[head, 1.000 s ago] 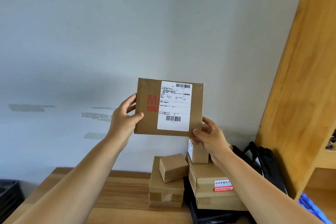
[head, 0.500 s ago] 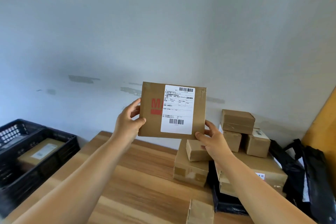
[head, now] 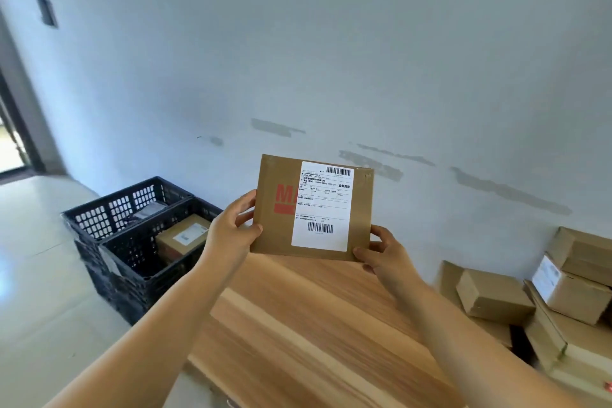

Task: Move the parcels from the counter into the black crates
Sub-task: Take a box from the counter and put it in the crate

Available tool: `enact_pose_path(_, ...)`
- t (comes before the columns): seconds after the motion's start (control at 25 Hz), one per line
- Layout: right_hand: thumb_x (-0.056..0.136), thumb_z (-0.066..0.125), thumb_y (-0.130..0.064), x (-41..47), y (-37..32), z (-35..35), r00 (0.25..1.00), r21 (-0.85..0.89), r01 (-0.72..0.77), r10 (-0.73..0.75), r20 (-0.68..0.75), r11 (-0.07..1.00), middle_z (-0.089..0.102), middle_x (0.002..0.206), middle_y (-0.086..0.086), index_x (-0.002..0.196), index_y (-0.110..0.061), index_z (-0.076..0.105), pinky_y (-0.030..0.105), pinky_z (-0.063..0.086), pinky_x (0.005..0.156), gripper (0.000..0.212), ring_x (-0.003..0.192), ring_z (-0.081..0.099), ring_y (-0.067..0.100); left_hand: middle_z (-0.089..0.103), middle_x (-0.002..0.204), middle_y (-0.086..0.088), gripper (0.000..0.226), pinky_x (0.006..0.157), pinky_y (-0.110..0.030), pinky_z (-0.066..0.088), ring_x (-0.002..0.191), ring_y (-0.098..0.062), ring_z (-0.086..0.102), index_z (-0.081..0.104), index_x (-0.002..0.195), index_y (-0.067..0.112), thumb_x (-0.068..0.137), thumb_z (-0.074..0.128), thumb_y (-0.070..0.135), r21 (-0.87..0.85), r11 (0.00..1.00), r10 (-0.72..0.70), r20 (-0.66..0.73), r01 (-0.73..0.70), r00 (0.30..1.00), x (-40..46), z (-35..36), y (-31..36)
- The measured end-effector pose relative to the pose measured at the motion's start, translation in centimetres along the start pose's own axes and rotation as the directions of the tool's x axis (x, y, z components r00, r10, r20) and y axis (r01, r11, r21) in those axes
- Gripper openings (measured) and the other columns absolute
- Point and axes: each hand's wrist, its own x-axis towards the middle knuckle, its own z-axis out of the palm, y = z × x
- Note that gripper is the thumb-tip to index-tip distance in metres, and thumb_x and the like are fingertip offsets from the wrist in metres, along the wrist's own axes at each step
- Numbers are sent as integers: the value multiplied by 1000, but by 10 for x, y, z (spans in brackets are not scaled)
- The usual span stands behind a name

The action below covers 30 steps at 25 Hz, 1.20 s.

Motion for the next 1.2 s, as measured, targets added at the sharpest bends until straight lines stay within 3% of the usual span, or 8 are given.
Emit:
enact_pose_path(0.12,86,62,-1,7,-11,98,997,19,-9,8,75,1000,67,103,2,120,-25,52,29,49,74,43,86,63,16,66,112,18,64,74,-21,53,111,-1,58,60,125,38,88,48,-12,19,999,-43,-83,45,996,12,-93,-15)
enact_pose_path(0.32,86,60,0,20,-21,249,984,14,-16,13,180,1000,68,102,6,123,-22,54,27,47,70,43,87,62,17,67,114,15,66,71,-30,57,114,-9,58,60,123,41,88,47,-13,23,995,-97,-151,101,984,34,-235,-52)
enact_pose_path(0.44,86,61,-2,30,-22,307,973,-7,-56,56,225,998,68,99,7,126,-19,52,26,45,68,45,78,61,14,69,110,13,66,67,-28,55,111,-10,61,62,120,40,87,45,-15,-11,990,-138,-178,138,974,45,-290,-68)
enact_pose_path(0.68,87,59,0,75,-22,388,952,-44,-119,126,279,992,66,96,6,121,-16,52,14,45,54,39,67,61,7,68,114,6,65,67,-26,56,108,-12,62,60,126,33,88,41,-16,-37,980,-199,-223,196,954,79,-357,-107)
enact_pose_path(0.84,88,59,-3,124,-15,443,931,-74,-141,157,330,987,64,103,6,126,-14,52,26,48,68,40,87,61,19,68,113,5,60,66,-24,55,106,-13,62,59,126,34,90,43,-11,-3,972,-230,-255,237,939,116,-391,-123)
enact_pose_path(0.96,88,59,-3,171,-17,488,901,-58,-176,184,393,983,62,107,6,129,-14,49,30,49,75,43,92,61,20,66,108,10,58,54,-15,49,100,-8,59,59,125,32,89,43,-11,46,961,-245,-313,272,918,159,-419,-129)
enact_pose_path(1.04,89,59,-4,198,-24,514,881,-58,-194,200,430,979,61,111,5,130,-16,48,31,51,81,45,98,61,19,64,108,13,59,55,-13,48,98,-3,57,59,125,32,88,43,-11,80,953,-251,-334,292,909,189,-435,-128)
enact_pose_path(1.2,90,57,-1,258,-43,567,852,-42,-227,219,475,973,60,102,-2,125,-17,47,20,50,70,40,88,62,10,65,111,12,58,64,-18,48,105,-4,58,60,125,29,87,43,-10,106,943,-257,-368,315,894,262,-475,-141)
